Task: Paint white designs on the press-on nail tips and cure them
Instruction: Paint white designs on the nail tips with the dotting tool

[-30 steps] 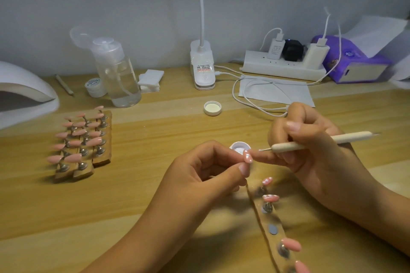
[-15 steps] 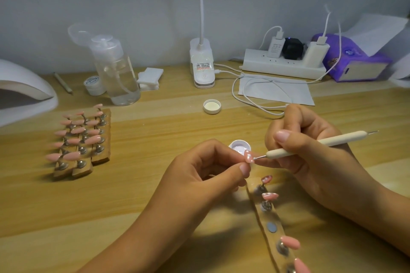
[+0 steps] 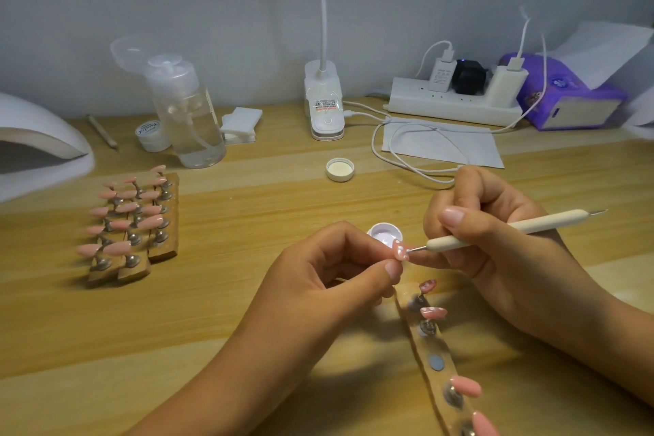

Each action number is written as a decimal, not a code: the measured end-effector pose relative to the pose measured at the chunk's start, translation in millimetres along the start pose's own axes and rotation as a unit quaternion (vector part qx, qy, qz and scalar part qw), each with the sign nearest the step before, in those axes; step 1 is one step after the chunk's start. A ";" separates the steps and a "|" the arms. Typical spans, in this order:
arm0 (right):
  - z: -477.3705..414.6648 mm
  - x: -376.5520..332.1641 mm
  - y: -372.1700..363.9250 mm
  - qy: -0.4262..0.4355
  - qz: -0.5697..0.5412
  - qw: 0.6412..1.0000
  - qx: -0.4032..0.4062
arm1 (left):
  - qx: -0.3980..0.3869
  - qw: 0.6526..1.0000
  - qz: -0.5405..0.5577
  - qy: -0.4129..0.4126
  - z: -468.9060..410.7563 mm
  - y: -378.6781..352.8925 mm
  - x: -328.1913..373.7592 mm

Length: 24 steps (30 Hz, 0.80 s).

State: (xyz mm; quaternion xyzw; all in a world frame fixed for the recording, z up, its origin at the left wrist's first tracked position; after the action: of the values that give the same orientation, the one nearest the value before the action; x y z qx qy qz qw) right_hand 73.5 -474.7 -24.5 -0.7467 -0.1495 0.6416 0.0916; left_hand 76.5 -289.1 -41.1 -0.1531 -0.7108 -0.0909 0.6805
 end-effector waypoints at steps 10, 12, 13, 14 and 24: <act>1.2 -0.7 -0.6 0.003 0.035 0.999 -0.006 | -0.001 1.000 0.001 -0.003 0.3 -0.2 1.0; 1.2 -0.7 0.0 0.001 0.038 0.999 -0.006 | -0.001 1.000 0.001 -0.002 0.2 -0.2 1.3; 1.2 -0.8 0.1 0.001 0.041 0.999 -0.007 | -0.002 1.000 0.001 -0.002 0.2 -0.2 1.4; 1.2 -0.7 0.0 0.001 0.043 0.999 -0.007 | -0.002 1.000 0.000 -0.002 0.1 -0.2 1.4; 1.4 -0.8 -0.5 0.007 0.031 0.999 -0.007 | -0.003 1.000 -0.003 -0.007 -0.7 1.0 -1.1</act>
State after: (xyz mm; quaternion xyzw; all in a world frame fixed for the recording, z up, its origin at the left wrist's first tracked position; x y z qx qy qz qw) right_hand 71.9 -474.6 -23.8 -0.7559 -0.1305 0.6379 0.0677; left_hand 77.5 -288.5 -42.3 -0.1540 -0.7155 -0.0942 0.6749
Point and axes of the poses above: each hand's wrist, its own z-axis away from the middle knuckle, its own y-axis out of the back of the hand, x = y × z, the point moved 1 cm from there along -z, towards the middle knuckle, and after that the axes turned 7 degrees about x, right-handed, at the moved point
